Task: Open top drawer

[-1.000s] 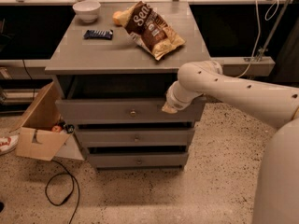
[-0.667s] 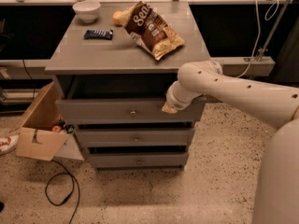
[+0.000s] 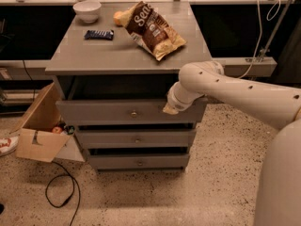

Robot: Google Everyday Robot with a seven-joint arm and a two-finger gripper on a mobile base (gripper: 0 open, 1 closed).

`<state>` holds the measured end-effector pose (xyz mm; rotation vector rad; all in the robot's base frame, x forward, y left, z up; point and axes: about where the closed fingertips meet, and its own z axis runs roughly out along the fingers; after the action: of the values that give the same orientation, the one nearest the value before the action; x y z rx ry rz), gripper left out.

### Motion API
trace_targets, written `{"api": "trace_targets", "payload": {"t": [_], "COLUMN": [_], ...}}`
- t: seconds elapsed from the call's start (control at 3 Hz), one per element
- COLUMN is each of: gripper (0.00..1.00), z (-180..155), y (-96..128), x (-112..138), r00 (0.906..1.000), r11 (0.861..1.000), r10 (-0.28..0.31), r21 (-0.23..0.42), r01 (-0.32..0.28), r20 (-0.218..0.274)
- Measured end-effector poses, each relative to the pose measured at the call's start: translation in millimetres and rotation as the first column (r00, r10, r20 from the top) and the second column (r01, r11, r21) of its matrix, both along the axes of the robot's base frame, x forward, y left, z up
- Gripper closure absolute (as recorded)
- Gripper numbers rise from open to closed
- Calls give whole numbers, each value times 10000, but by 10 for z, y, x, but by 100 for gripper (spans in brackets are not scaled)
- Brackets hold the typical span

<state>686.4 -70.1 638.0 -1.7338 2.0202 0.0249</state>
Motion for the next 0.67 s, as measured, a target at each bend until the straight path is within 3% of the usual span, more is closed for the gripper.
{"api": "trace_targets", "payload": {"t": [0.67], "gripper": [11], "z": [64], "y": [-4], "x": [25], "r00": [10000], "r11": [10000], "r10": [0], "r21": [0], "r01": [0], "r20": [0]}}
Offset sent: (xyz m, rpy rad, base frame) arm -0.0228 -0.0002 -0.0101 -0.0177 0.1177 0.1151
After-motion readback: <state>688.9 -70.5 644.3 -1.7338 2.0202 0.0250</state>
